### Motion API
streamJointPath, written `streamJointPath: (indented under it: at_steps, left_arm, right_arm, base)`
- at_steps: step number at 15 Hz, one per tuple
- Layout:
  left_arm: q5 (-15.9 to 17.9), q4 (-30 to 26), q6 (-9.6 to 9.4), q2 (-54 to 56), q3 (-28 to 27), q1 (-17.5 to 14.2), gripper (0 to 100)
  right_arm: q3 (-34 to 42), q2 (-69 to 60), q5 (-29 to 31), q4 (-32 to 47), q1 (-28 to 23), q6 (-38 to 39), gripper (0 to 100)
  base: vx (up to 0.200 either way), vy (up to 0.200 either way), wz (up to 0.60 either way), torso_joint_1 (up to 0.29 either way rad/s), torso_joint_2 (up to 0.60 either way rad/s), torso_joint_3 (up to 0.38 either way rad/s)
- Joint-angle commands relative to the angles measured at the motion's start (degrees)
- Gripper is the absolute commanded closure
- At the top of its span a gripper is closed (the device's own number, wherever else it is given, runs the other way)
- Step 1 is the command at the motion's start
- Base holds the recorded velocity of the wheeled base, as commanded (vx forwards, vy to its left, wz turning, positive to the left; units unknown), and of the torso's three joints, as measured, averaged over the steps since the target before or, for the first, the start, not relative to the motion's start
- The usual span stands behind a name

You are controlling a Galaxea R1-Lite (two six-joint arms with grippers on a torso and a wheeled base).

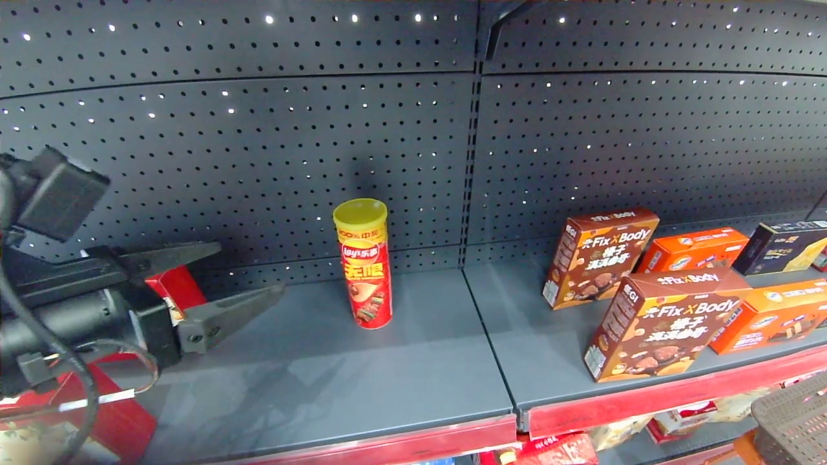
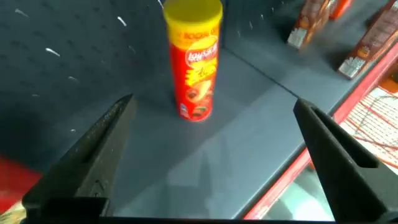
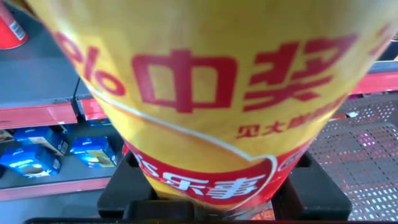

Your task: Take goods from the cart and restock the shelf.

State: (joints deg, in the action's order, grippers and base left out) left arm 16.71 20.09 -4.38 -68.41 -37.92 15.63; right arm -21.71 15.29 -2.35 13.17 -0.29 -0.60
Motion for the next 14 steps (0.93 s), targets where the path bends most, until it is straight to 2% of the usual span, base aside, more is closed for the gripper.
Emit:
streamJointPath:
  at_steps: [1,2,5,7,9,10,11,12,13,14]
  left_arm:
    - [0.0,0.6,0.42,-6.5,-0.3,0.7,0]
    - [1.0,0.7,1.3,-6.6,0.1,0.5,0]
    - [1.2,1.7,0.6,-8.1,1.7,-0.8,0]
    - [6.8,7.9,0.42,-9.0,4.2,-3.5,0]
    - [8.2,8.7,0.25,-8.9,5.3,-3.9,0]
    - [8.2,8.8,-1.07,-9.1,5.8,-3.9,0]
    - [8.2,8.8,-3.89,-10.0,5.9,-3.9,0]
    - [8.2,9.6,-7.75,-12.0,5.7,-4.1,0]
    - [8.9,12.6,-9.42,-13.9,5.3,-4.2,0]
    - [10.3,14.7,-8.98,-14.8,4.9,-4.2,0]
  right_arm:
    - [0.0,0.4,0.0,0.0,0.0,0.0,100]
    - [0.0,0.3,0.0,0.0,0.0,0.0,100]
    - [-0.1,0.4,0.0,0.0,0.0,-1.0,100]
    - [-0.1,0.2,0.0,0.0,0.0,-1.2,100]
    - [-0.1,0.2,0.0,0.0,0.0,-1.2,100]
    - [-0.1,0.2,0.0,0.0,0.0,-1.2,100]
    - [-0.1,0.2,0.0,-0.1,0.0,-1.2,100]
    - [-0.1,0.2,0.0,-0.1,0.0,-1.2,100]
    - [-0.1,0.1,0.0,-0.1,0.0,-1.2,100]
    - [0.0,-0.1,0.0,0.0,0.0,-1.2,100]
  base:
    - [0.0,0.0,0.0,0.0,0.0,0.0]
    - [0.0,0.0,0.0,0.0,0.0,0.0]
    - [0.0,0.0,0.0,0.0,0.0,0.0]
    - [0.0,0.0,0.0,0.0,0.0,0.0]
    - [0.0,0.0,0.0,0.0,0.0,0.0]
    - [0.0,0.0,0.0,0.0,0.0,0.0]
    - [0.0,0.0,0.0,0.0,0.0,0.0]
    - [0.0,0.0,0.0,0.0,0.0,0.0]
    - [0.0,0.0,0.0,0.0,0.0,0.0]
    - [0.0,0.0,0.0,0.0,0.0,0.0]
